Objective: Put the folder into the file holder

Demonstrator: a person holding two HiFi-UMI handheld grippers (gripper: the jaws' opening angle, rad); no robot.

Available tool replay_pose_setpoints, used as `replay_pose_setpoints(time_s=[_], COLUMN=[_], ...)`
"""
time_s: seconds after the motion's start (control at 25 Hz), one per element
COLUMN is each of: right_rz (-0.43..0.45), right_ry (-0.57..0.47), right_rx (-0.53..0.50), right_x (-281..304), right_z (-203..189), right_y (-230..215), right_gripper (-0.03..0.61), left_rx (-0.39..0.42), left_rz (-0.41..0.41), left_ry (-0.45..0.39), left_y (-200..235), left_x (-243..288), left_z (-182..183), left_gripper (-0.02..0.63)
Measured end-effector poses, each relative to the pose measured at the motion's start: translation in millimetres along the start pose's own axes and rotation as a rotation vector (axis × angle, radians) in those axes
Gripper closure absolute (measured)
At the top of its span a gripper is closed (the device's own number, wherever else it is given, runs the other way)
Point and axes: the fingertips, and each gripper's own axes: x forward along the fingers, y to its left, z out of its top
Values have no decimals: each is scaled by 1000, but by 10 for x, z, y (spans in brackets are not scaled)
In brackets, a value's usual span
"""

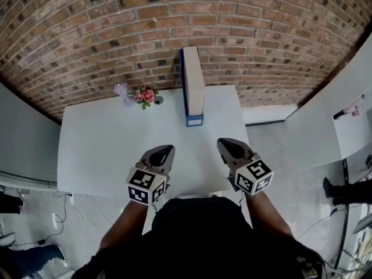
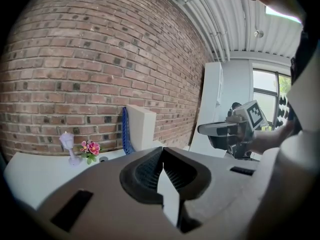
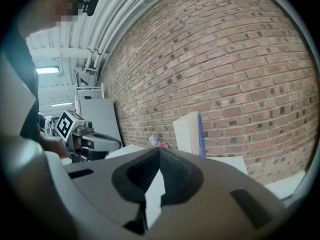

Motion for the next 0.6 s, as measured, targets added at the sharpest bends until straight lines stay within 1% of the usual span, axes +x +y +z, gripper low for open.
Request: replay_pose_setpoints(time_s=[0.32,0.6], right_rz=[-13,-6], right_ry=[3,14], right_rx=[-17,-16], right_x=[53,86], right_z=[24,3], right_y=[-25,15], right_gripper=[575,575], left_rx=[6,16], left_rz=[-1,-10], left_ry=[-16,-15], left_y=[21,13], left_x=[-31,-44], left_z=[75,115], left_gripper=[609,609])
